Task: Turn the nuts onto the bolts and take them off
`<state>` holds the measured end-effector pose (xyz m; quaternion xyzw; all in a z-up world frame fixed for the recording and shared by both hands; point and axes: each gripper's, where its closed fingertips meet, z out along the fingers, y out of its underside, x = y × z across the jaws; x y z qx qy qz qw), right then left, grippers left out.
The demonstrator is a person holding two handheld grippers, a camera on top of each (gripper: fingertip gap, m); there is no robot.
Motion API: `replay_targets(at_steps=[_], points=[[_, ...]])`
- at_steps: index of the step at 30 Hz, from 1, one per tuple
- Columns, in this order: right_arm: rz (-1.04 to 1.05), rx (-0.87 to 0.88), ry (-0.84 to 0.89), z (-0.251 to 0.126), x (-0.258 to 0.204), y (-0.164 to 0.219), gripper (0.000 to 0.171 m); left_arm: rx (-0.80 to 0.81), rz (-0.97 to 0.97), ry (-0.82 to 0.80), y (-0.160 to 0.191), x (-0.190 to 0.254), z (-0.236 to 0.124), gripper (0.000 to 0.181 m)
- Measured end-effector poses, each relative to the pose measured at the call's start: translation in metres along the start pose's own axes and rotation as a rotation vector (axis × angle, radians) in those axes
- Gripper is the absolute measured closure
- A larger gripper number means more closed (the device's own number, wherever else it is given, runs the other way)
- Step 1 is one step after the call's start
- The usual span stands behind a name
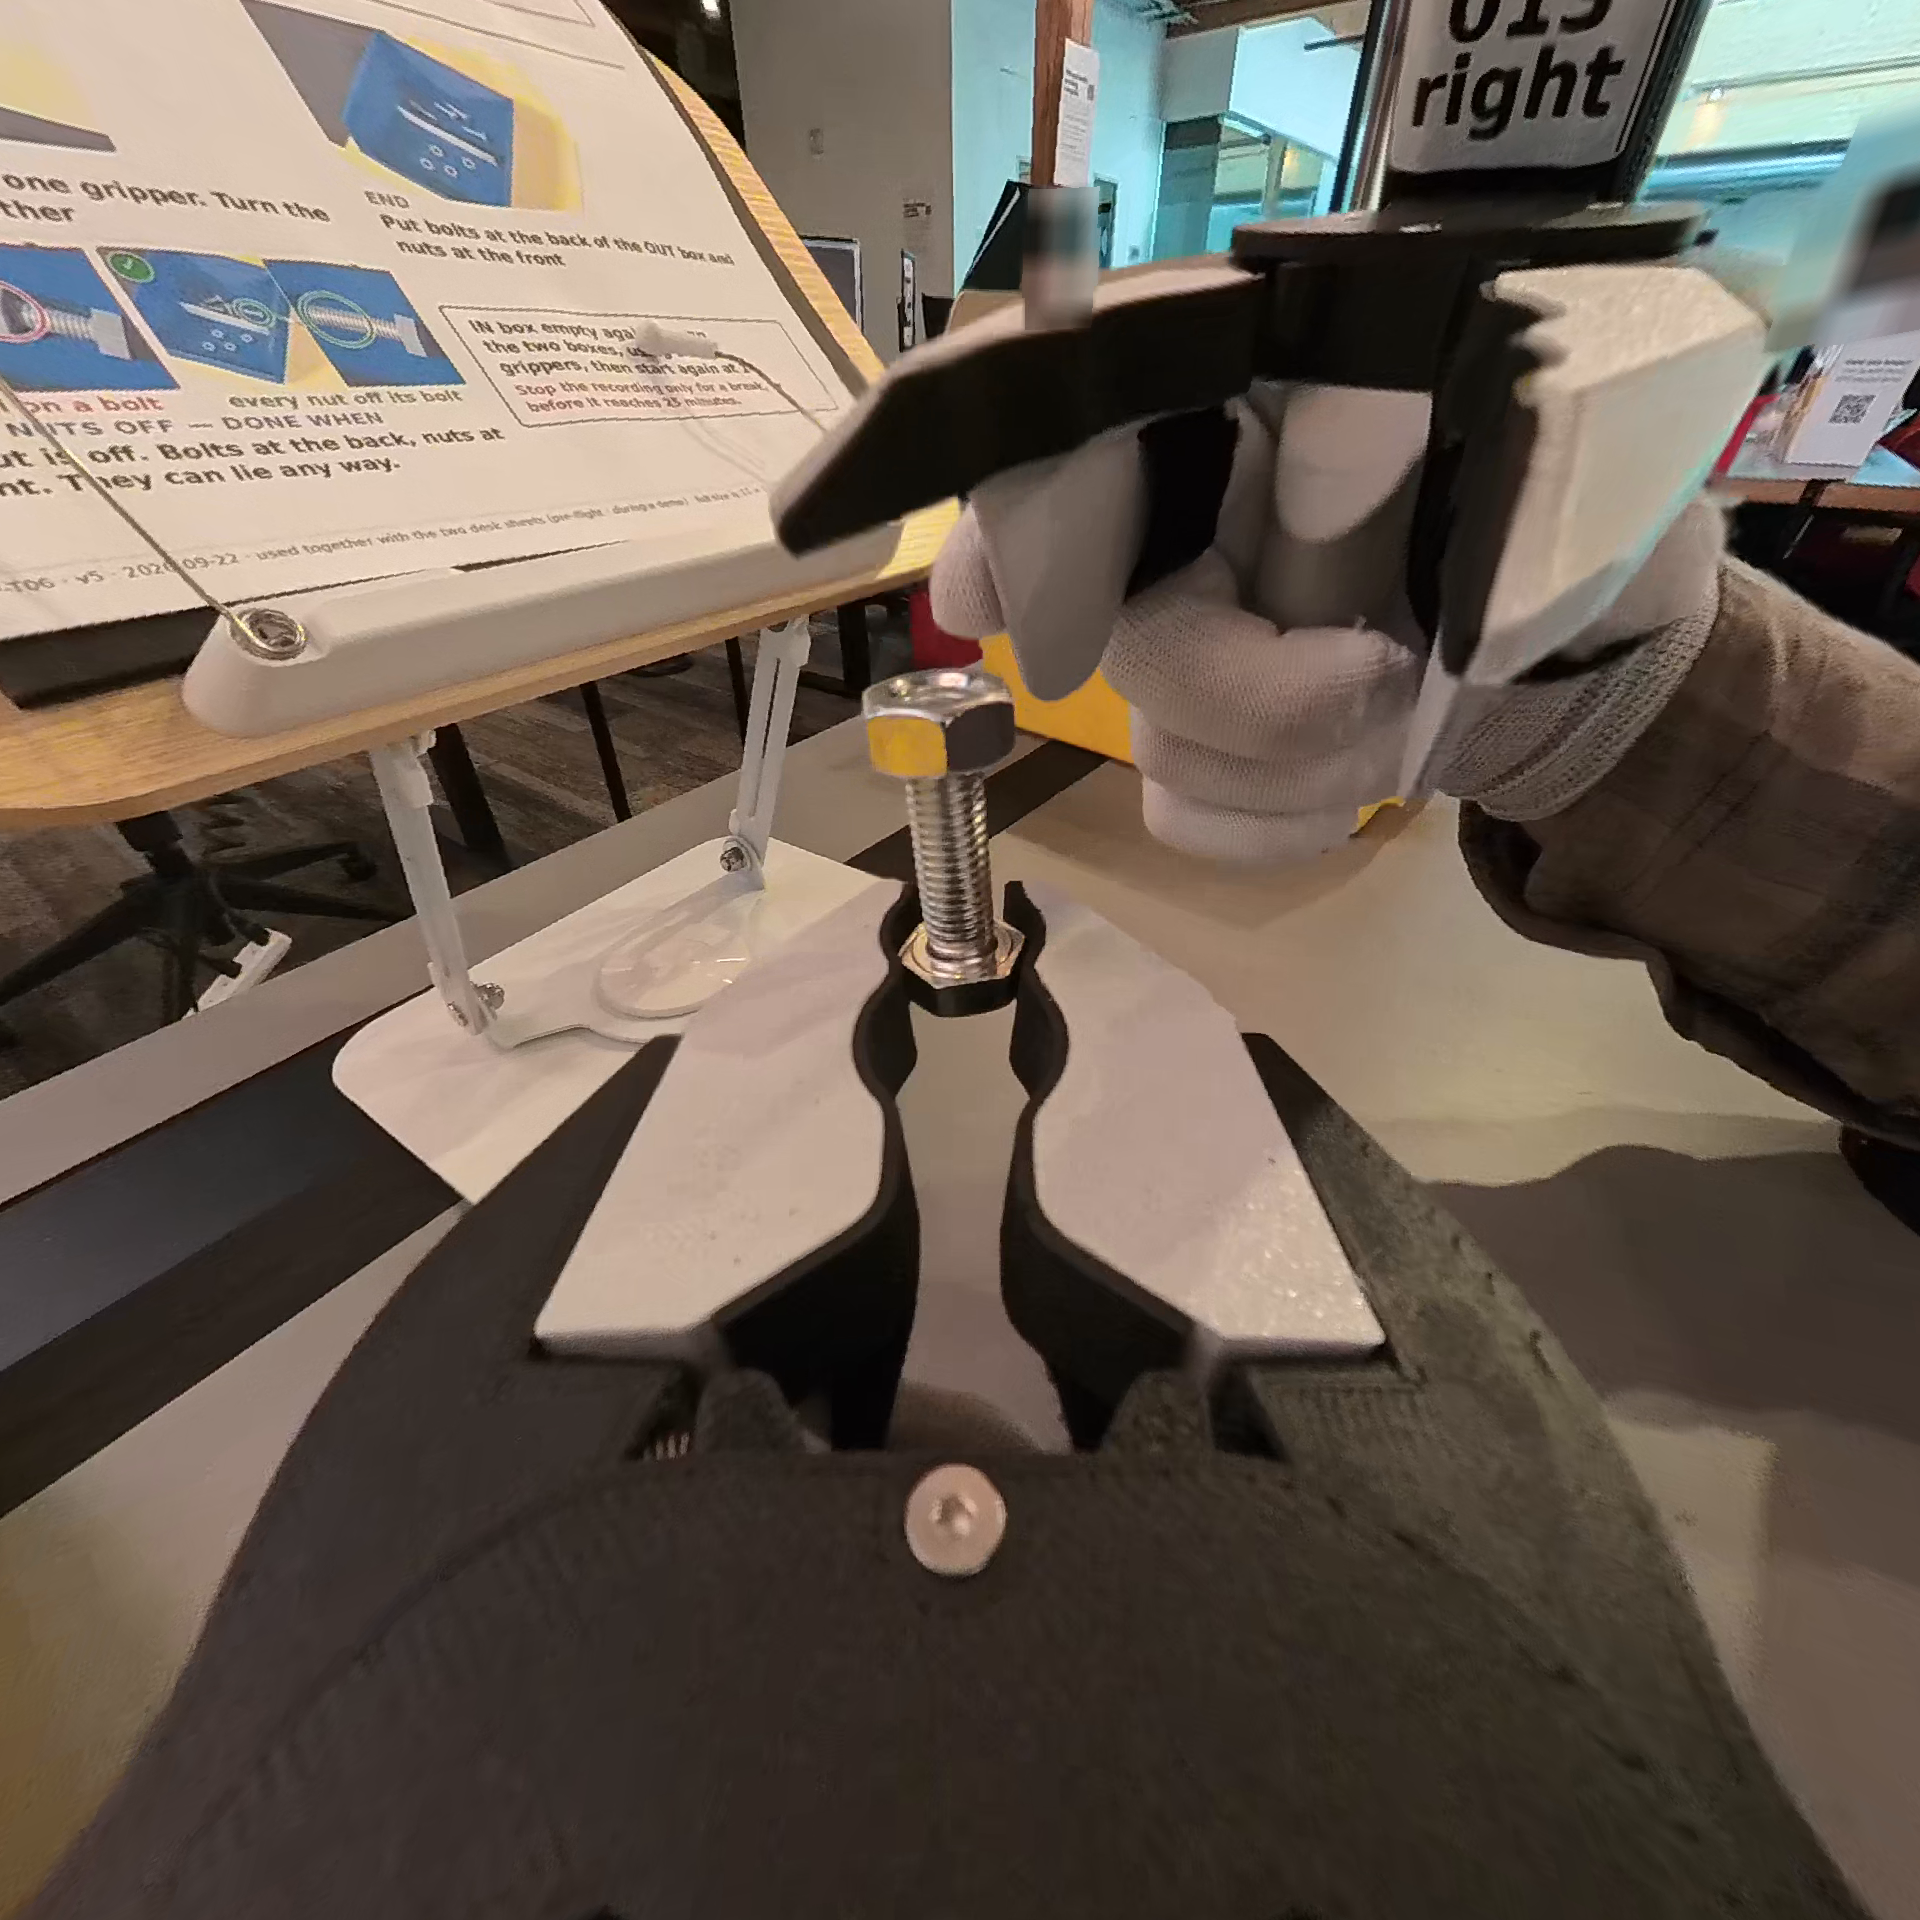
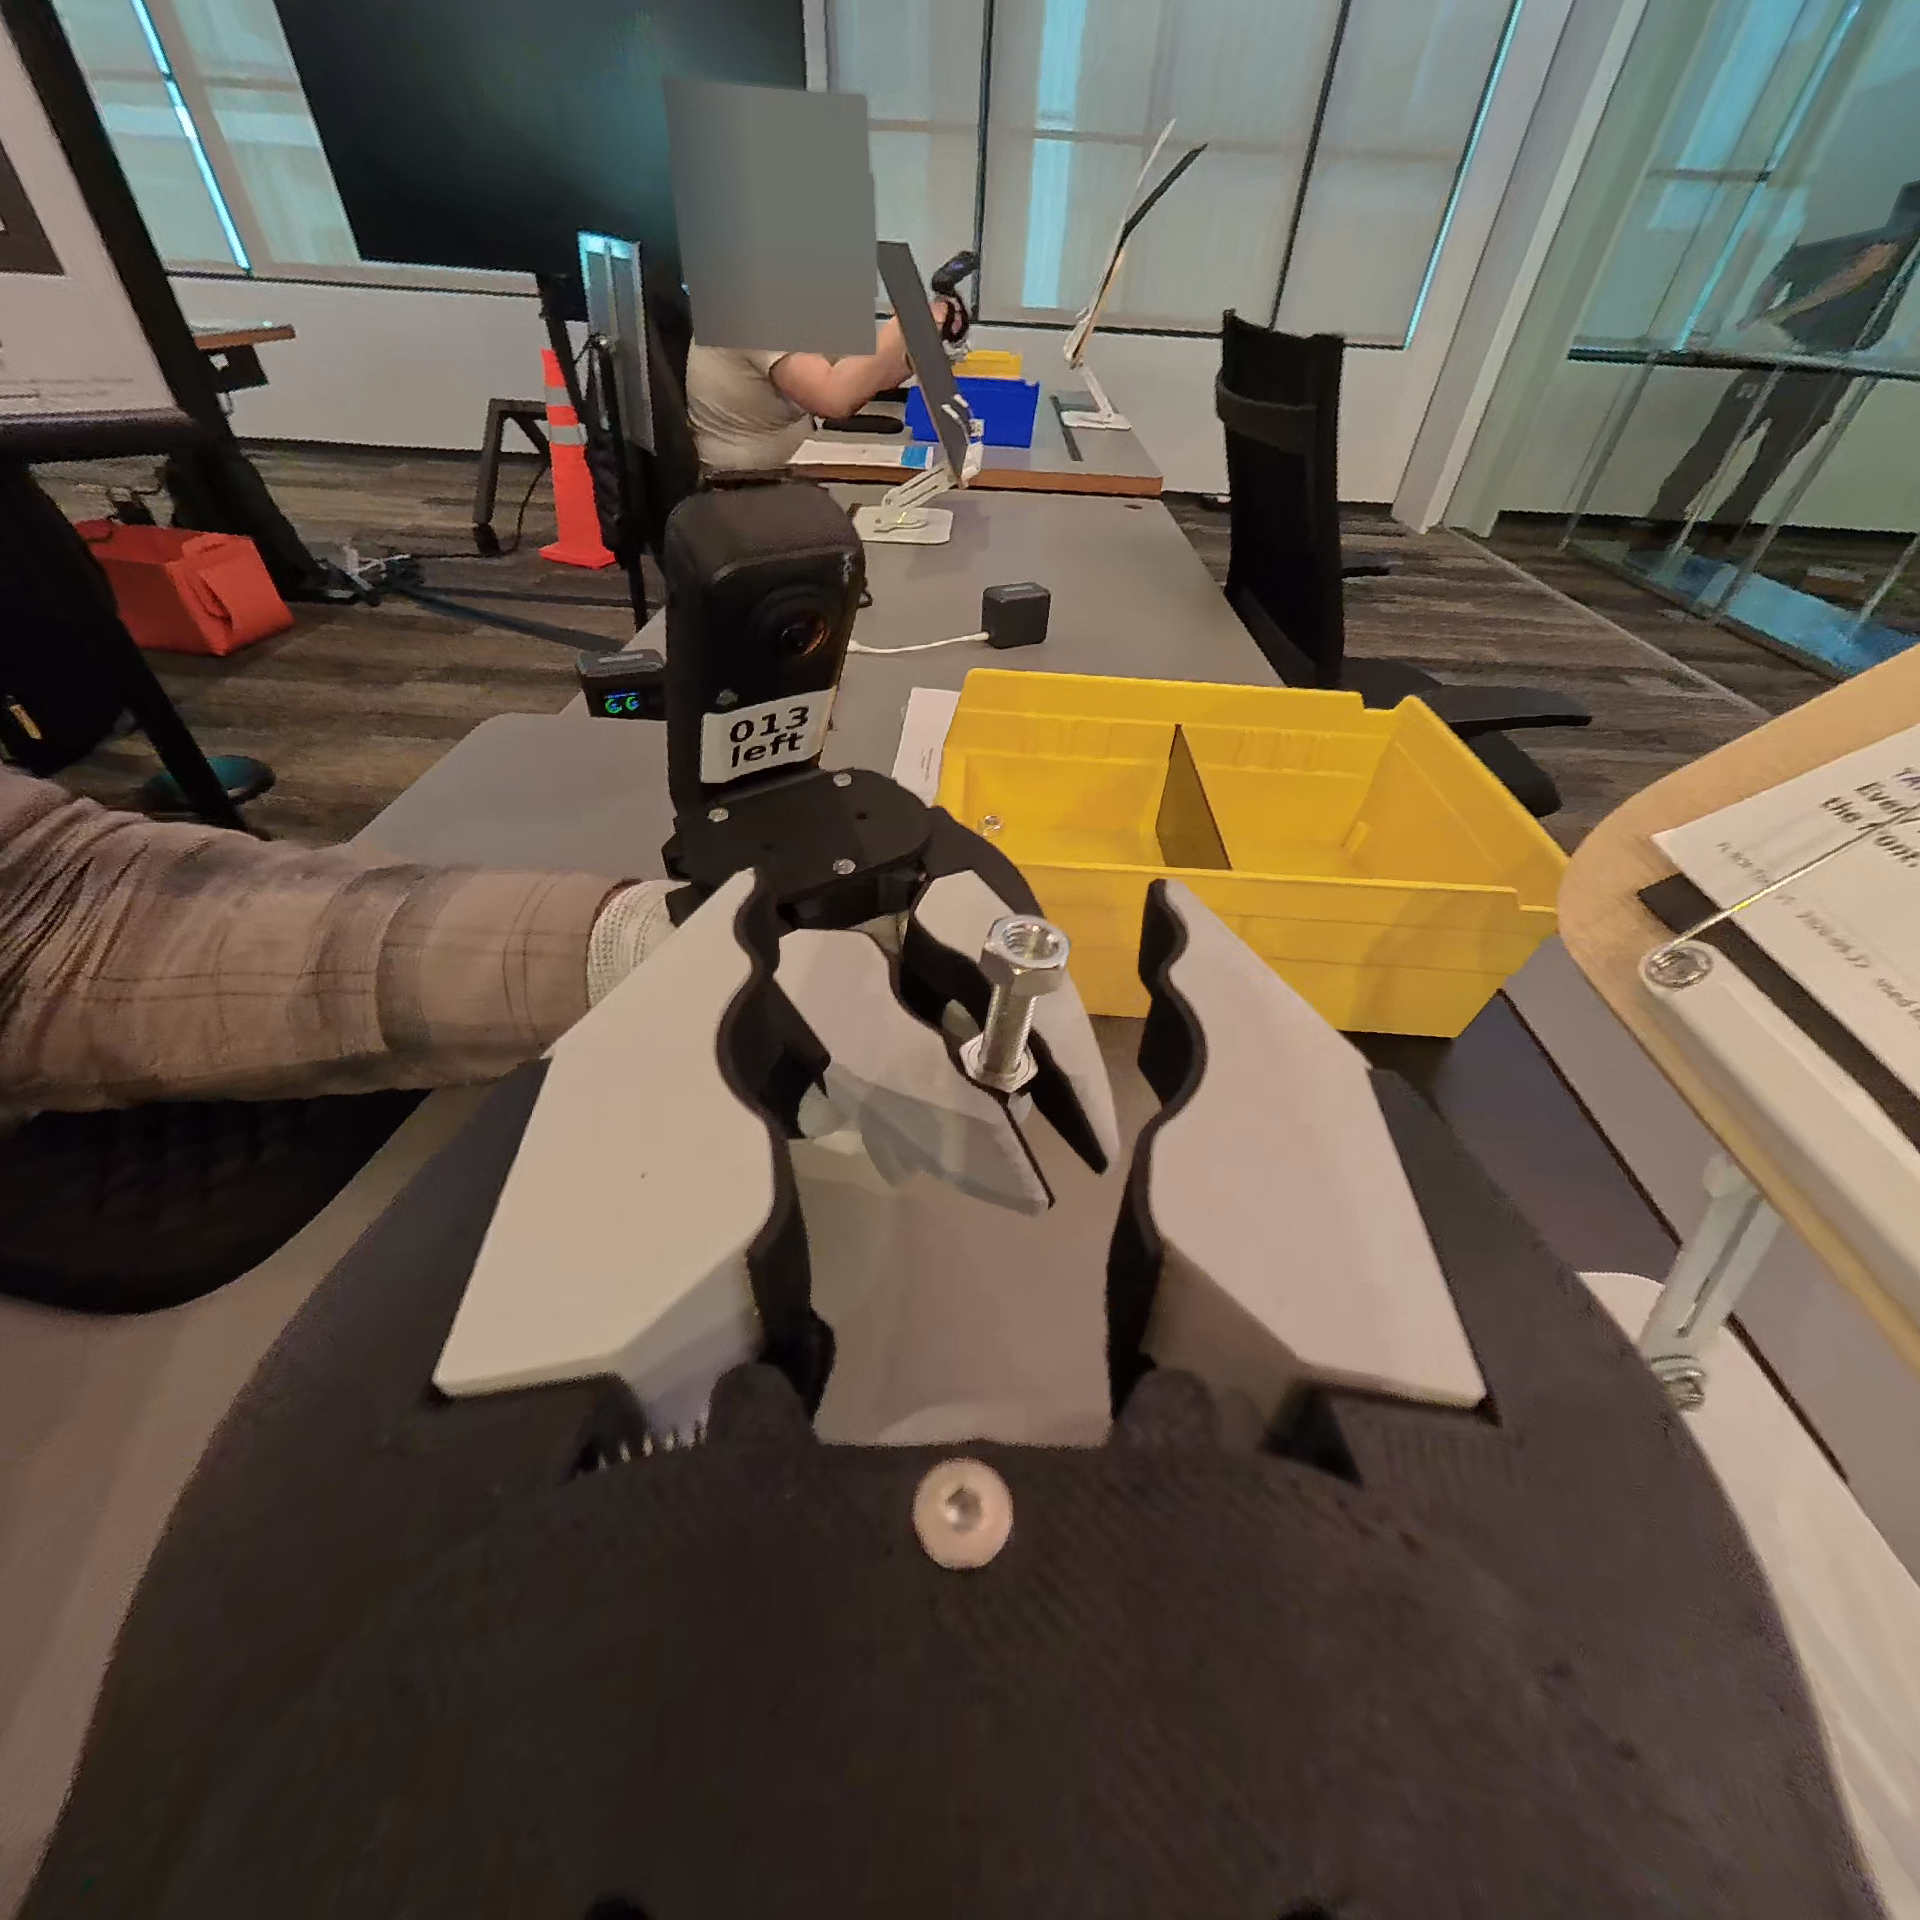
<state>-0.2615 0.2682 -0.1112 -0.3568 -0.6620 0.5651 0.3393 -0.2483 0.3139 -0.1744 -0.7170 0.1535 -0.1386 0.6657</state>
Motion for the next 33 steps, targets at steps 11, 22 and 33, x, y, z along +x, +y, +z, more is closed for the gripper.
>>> replay_targets(at_steps=[11, 22, 33], points=[[-0.055, 0.083, 0.071, -0.019, -0.003, -0.043, 0.103, 0.023, -0.009, 0.026, -0.006, 0.007, 0.0, 0.166], [-0.1, 0.116, 0.104, -0.042, -0.006, -0.063, 0.104, 0.018, 0.0, 0.027, -0.006, 0.007, -0.001, 0.166], [-0.101, 0.129, 0.121, -0.05, -0.004, -0.064, 0.105, 0.01, 0.004, 0.047, -0.004, 0.013, 0.002, 0.166]])
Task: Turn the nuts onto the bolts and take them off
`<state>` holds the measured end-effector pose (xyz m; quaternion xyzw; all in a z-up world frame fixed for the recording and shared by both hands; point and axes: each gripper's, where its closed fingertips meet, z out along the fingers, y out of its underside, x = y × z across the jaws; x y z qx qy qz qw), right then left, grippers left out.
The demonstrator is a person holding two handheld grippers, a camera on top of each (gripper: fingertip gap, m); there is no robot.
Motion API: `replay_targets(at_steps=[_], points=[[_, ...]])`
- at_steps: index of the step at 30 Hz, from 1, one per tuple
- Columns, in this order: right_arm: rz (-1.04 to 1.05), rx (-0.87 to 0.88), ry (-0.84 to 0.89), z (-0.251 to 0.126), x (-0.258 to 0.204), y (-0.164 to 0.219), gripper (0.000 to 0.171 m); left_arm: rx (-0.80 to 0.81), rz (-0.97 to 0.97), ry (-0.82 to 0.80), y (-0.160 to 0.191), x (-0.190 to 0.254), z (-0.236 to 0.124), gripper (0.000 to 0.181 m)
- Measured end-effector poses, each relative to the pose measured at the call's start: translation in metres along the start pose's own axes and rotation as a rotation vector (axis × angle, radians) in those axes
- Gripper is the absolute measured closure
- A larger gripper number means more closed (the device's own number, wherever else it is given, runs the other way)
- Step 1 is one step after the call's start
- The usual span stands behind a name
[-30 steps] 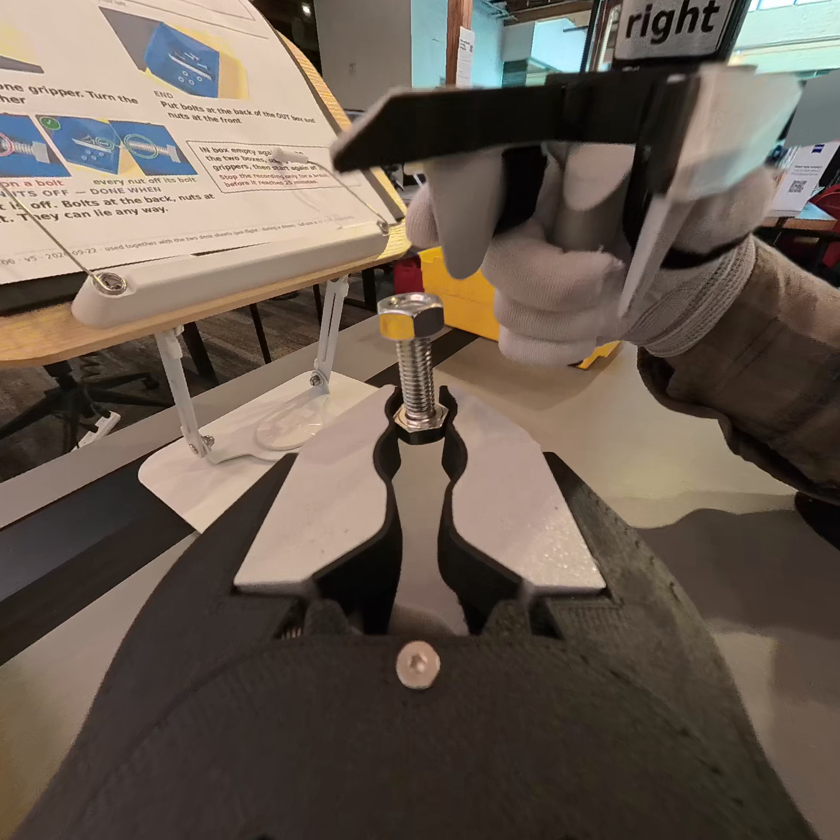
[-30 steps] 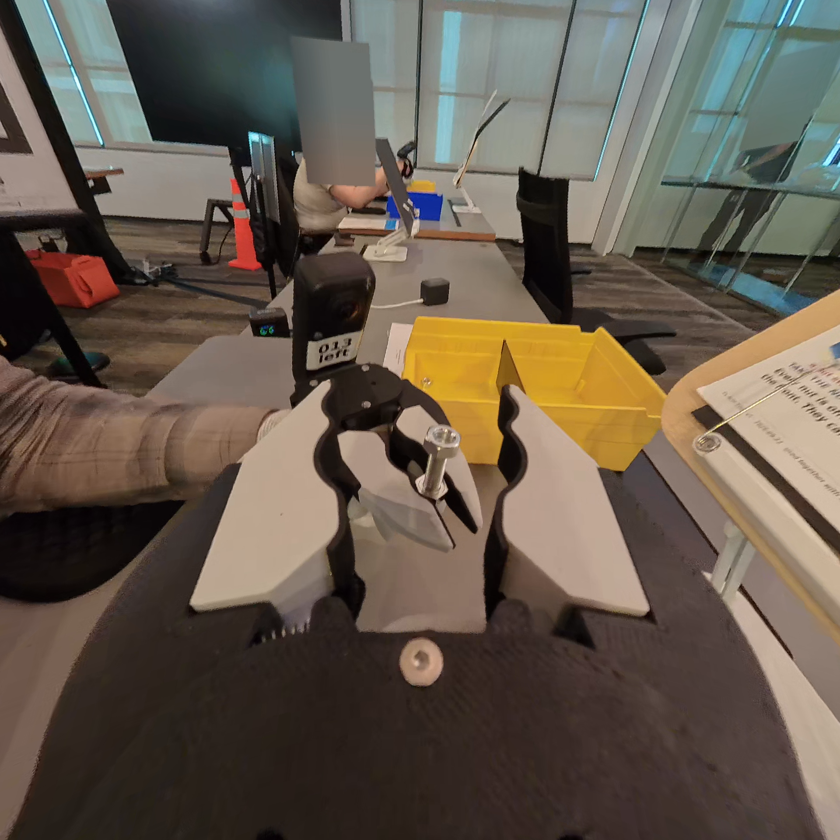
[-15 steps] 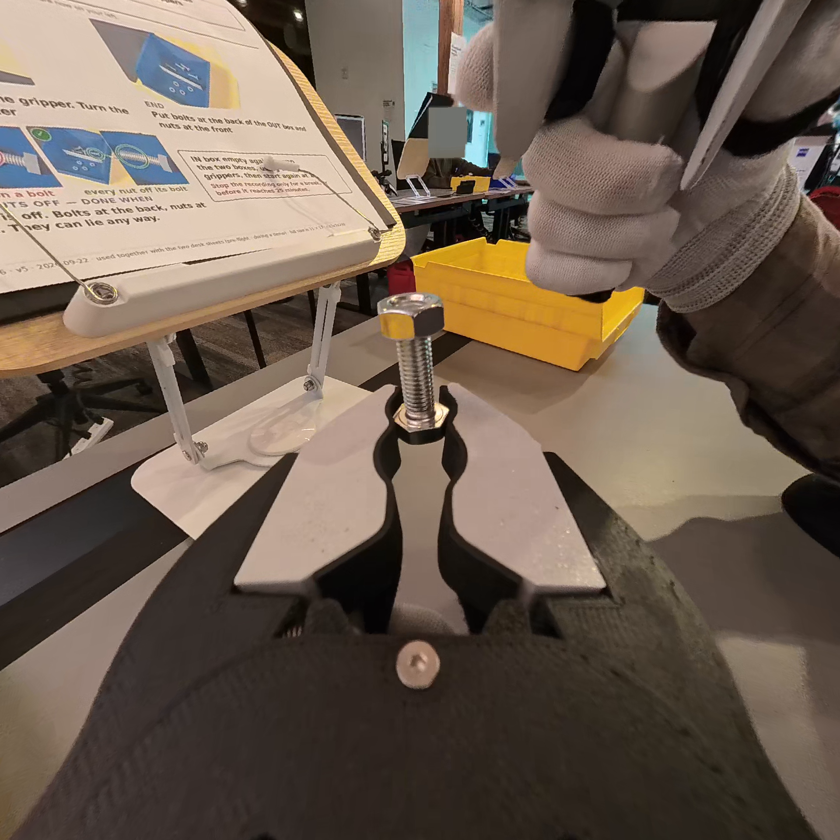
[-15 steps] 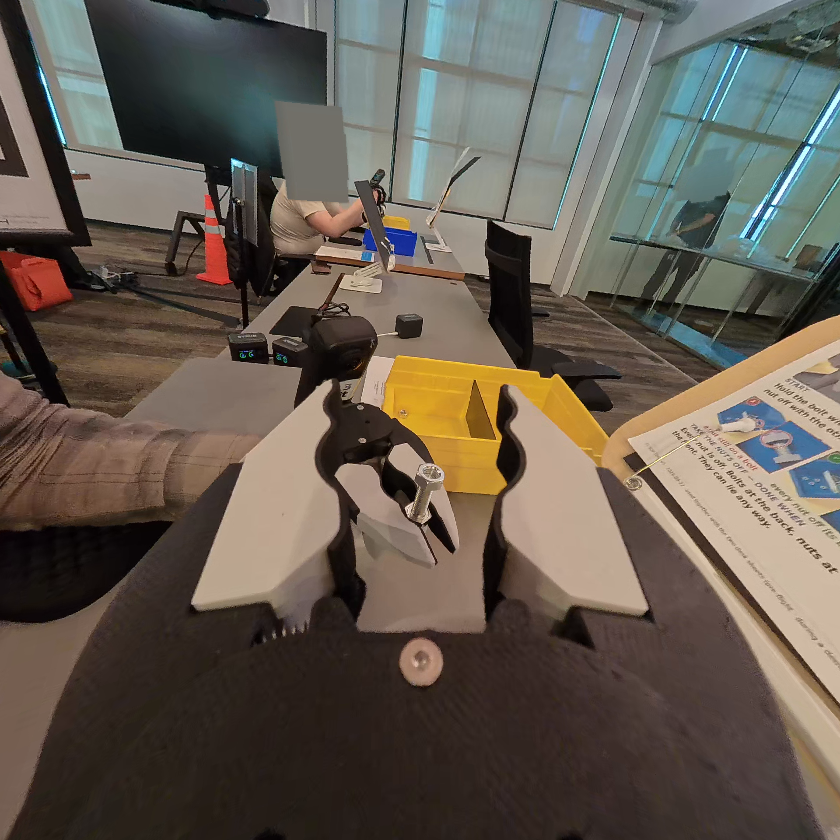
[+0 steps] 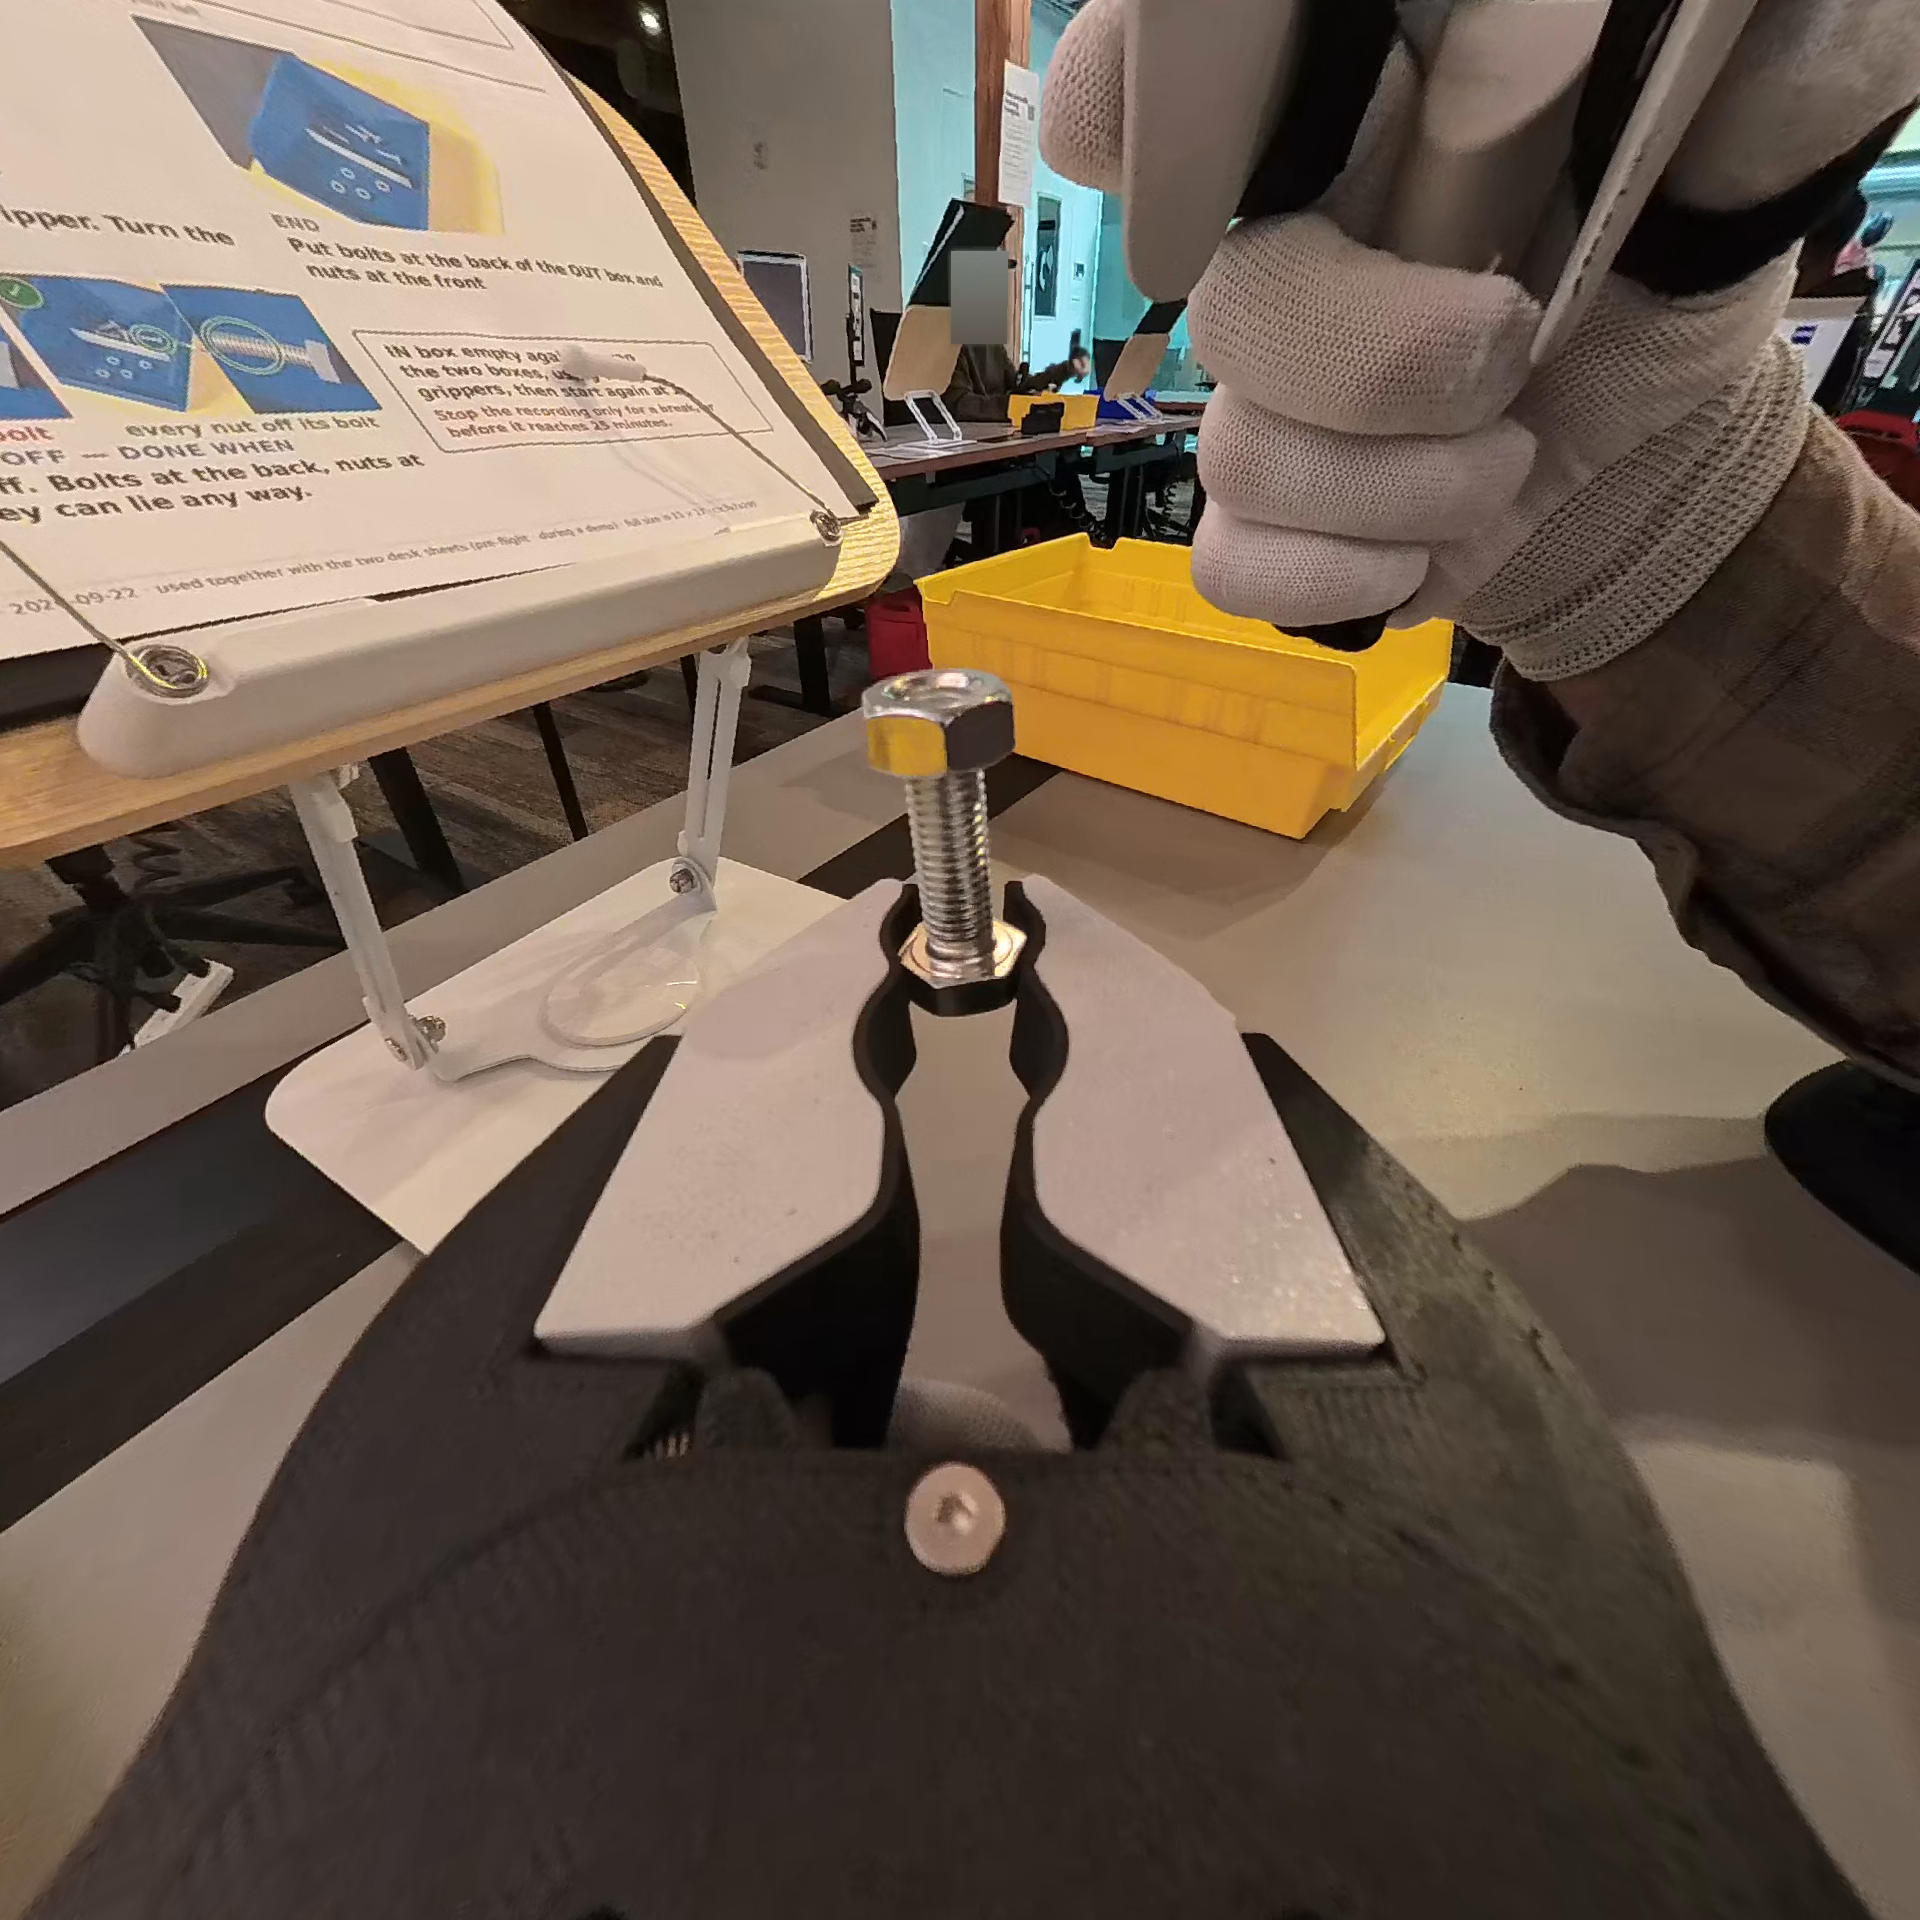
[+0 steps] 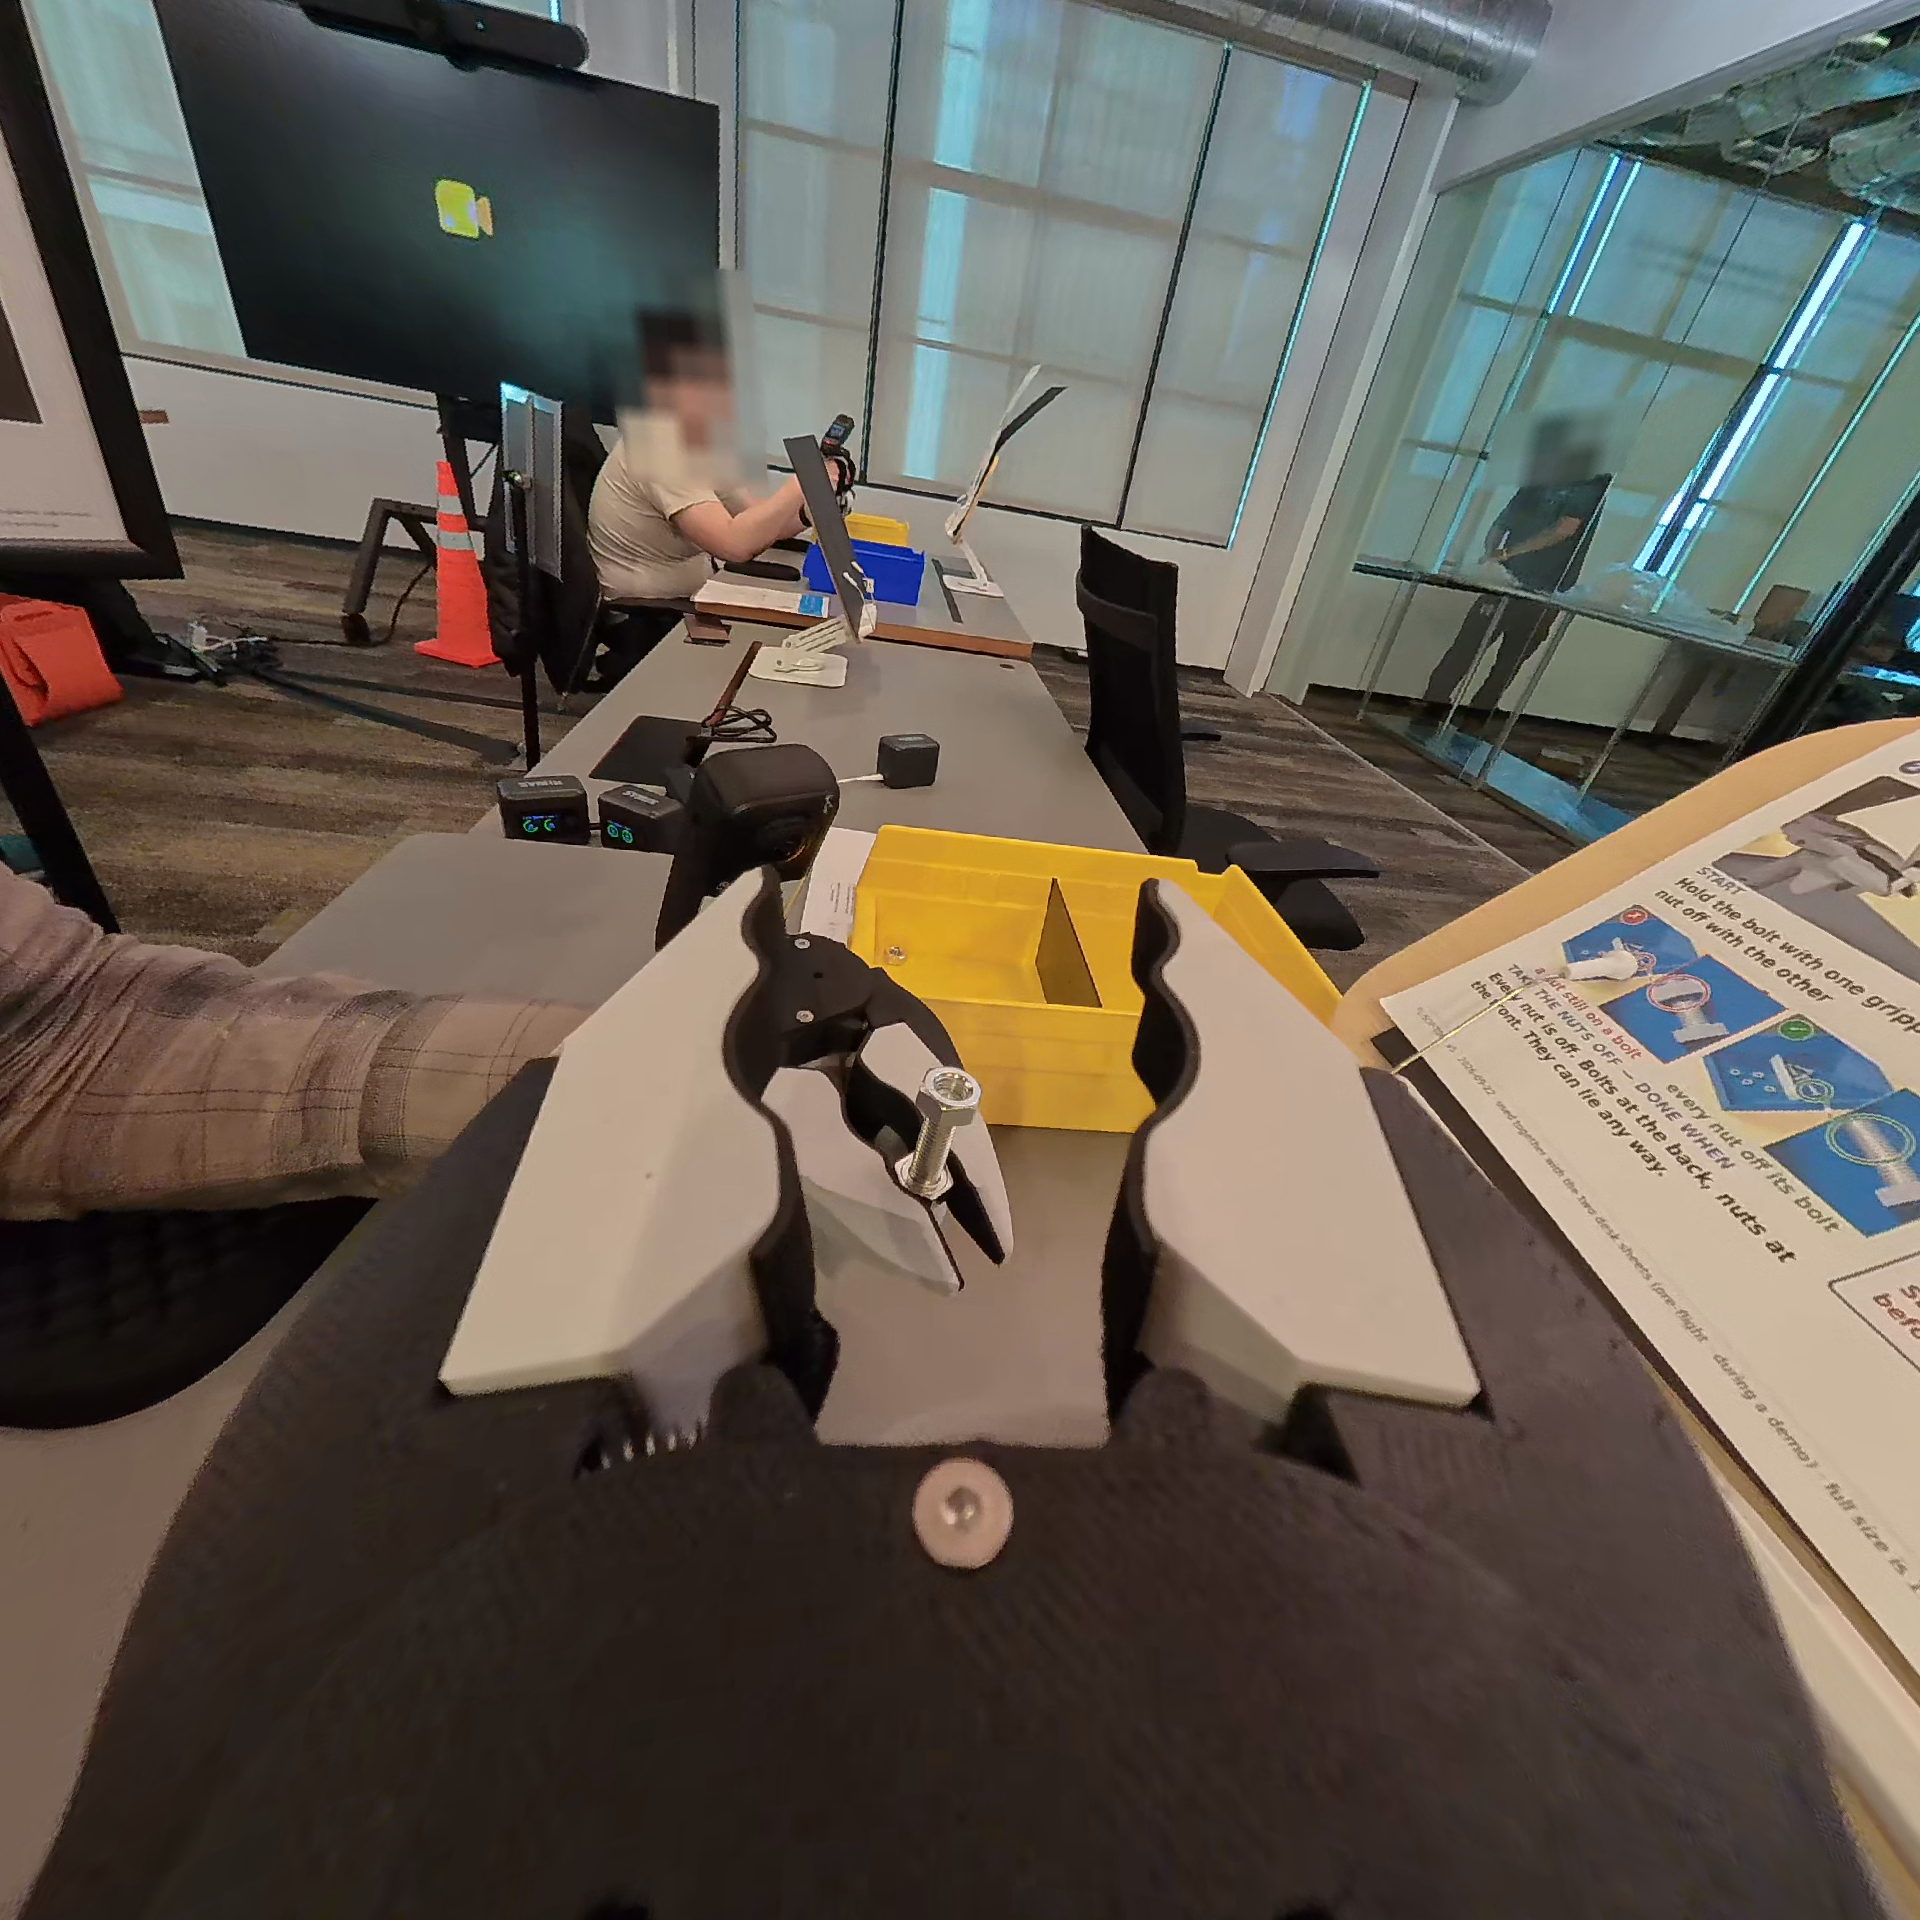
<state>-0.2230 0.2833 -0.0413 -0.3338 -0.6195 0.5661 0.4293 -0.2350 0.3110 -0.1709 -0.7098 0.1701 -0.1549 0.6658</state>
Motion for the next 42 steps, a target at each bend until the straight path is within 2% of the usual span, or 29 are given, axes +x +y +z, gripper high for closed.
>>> replay_targets(at_steps=[18, 42], points=[[0.07, -0.018, -0.018, 0.012, -0.014, 0.024, 0.104, 0.01, -0.011, 0.024, -0.001, 0.004, 0.0, 0.166], [0.1, -0.036, 0.034, -0.008, -0.016, 0.039, 0.105, 0.013, -0.001, 0.048, -0.001, 0.012, 0.001, 0.166]])
